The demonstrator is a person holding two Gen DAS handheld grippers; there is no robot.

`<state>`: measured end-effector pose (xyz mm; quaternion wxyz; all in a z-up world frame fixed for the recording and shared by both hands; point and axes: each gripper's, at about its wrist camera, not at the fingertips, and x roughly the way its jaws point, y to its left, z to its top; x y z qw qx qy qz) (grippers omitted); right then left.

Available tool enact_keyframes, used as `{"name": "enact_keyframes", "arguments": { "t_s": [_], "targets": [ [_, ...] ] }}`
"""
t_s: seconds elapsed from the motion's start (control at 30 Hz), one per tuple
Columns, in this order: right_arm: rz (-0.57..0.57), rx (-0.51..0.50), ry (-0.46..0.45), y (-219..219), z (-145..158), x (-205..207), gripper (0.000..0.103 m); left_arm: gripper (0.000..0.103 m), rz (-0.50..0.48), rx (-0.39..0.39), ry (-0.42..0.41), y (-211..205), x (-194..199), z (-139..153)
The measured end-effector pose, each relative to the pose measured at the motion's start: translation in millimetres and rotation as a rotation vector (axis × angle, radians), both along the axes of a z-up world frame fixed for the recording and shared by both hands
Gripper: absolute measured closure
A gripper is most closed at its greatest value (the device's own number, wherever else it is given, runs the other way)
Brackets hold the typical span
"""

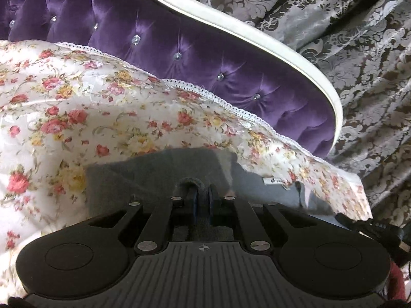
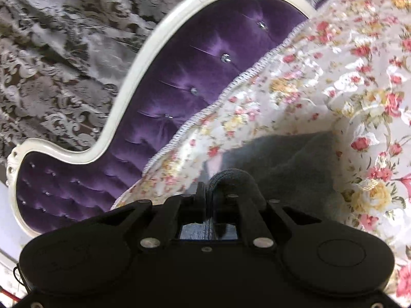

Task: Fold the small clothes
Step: 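Fold the held hem over toward the collar and open both grippers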

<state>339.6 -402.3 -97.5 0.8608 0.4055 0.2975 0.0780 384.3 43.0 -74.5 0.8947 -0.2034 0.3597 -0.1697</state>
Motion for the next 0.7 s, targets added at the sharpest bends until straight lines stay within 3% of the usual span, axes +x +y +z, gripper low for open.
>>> {"name": "enact_keyframes", "arguments": {
  "t_s": [0.07, 0.1, 0.17, 0.23, 0.37, 0.57, 0.7],
  "targets": [
    [-0.004, 0.011, 0.005, -1.1, -4.5, 3.0, 0.083, 0.068, 0.015, 0.0, -0.001, 2.1, 3.8, 3.2],
    [-0.019, 0.016, 0.007, -3.1, -5.7, 2.6, 0.081, 0.063, 0.037, 0.004, -0.012, 4.5, 3.4, 7.7],
    [-0.046, 0.028, -0.018, -8.2, -3.7, 0.1, 0.044, 0.057, 0.062, 0.019, -0.06, 9.4, -2.5, 19.1],
    [-0.051, 0.001, -0.055, -9.4, 5.5, -6.8, 0.026, 0.053, 0.063, 0.065, -0.112, 10.4, -11.9, 32.2],
    [0.005, -0.164, -0.099, 5.3, 31.9, -21.4, 0.026, 0.041, 0.018, 0.159, -0.178, 3.1, -35.5, 46.1],
    [0.158, -0.469, -0.134, 58.4, 49.5, -42.8, 0.024, 0.039, -0.115, 0.3, -0.176, -25.7, -62.2, 29.3],
    [0.241, -0.567, -0.124, 86.7, 41.1, -49.7, 0.024, 0.039, -0.163, 0.402, -0.181, -39.5, -63.4, 15.0]
  ]
}}
